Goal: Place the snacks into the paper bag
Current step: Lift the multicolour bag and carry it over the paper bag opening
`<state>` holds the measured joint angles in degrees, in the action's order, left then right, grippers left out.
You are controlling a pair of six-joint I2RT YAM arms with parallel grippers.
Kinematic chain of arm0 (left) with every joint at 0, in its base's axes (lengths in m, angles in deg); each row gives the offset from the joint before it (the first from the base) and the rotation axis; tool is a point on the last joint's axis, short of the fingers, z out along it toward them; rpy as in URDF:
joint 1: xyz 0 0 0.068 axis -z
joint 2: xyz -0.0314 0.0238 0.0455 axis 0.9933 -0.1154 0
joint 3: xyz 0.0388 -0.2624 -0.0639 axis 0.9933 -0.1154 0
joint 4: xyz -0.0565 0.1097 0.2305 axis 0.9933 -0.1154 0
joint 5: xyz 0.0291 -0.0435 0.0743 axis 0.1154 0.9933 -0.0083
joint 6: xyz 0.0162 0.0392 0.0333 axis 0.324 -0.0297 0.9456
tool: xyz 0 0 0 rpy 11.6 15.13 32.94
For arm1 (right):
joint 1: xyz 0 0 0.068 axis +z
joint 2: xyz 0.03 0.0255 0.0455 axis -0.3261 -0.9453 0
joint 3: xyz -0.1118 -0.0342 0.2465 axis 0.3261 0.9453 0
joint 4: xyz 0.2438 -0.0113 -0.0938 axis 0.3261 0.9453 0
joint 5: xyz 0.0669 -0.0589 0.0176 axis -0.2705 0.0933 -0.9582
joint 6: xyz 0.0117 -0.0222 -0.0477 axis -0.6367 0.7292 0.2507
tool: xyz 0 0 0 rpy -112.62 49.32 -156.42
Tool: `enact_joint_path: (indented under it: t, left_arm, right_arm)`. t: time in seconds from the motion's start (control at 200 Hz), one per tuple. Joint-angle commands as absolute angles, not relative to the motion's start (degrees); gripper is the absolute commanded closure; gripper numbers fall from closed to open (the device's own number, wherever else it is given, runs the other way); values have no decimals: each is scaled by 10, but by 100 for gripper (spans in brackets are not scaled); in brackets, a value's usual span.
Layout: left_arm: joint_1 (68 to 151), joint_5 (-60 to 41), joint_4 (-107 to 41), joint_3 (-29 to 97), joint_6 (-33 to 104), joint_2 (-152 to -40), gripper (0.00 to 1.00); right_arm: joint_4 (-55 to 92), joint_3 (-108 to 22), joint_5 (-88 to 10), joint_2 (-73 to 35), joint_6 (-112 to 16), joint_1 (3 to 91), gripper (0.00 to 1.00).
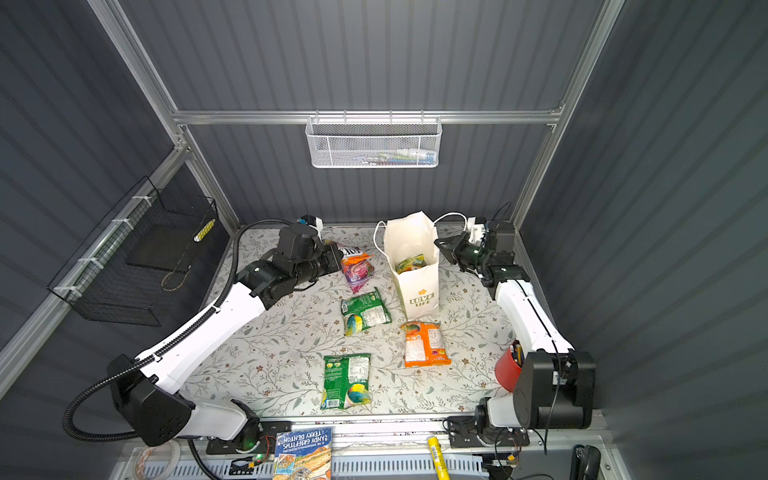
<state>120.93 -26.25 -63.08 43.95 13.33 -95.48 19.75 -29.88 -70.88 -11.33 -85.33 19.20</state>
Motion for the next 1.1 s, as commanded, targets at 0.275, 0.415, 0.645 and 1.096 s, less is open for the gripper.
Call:
enact_joint_path:
  t: [0.275,0.415,0.645,1.096]
  left_arm:
    - [1288,-339,-583,595,209,-956,100]
    - [1321,-328,-584,680,236,-1013,100]
    - [1369,-308,-588,803,273,-1117,100]
    - [1383,-317,-643,896,253,-1250,100]
  right_arm:
    - [154,-304,-730,-105,-853,195,100]
    - [155,-305,-729,-105,-851,195,100]
    - [155,-306,-729,-105,-851,195,100]
    - [159,-306,-728,-101,-848,195,100]
